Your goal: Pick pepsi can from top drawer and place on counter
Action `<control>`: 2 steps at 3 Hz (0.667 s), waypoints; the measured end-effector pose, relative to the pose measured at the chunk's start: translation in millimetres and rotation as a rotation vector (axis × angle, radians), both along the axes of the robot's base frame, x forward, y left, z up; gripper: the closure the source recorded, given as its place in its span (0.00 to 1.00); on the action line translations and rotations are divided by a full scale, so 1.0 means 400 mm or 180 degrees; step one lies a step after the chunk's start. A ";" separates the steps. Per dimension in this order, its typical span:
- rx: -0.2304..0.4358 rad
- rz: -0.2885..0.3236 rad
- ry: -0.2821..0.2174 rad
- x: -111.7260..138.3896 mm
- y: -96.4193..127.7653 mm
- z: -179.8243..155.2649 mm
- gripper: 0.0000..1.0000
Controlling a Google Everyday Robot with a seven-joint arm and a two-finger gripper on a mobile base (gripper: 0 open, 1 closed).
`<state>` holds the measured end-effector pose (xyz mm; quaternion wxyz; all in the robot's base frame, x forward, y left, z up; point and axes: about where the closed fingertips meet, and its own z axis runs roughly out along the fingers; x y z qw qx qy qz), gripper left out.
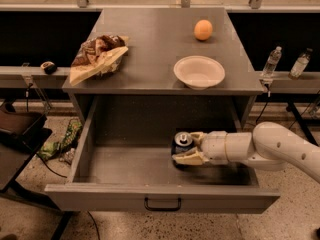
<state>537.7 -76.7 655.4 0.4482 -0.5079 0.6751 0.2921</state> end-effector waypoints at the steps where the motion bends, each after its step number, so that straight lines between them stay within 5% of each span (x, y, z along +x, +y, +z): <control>1: -0.0135 0.0165 0.0018 -0.020 0.015 0.104 0.99; 2: -0.0364 0.0315 -0.0118 -0.079 0.011 0.430 1.00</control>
Offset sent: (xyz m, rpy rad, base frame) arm -0.0515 -0.0041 0.2806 -0.1905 -0.0904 0.1312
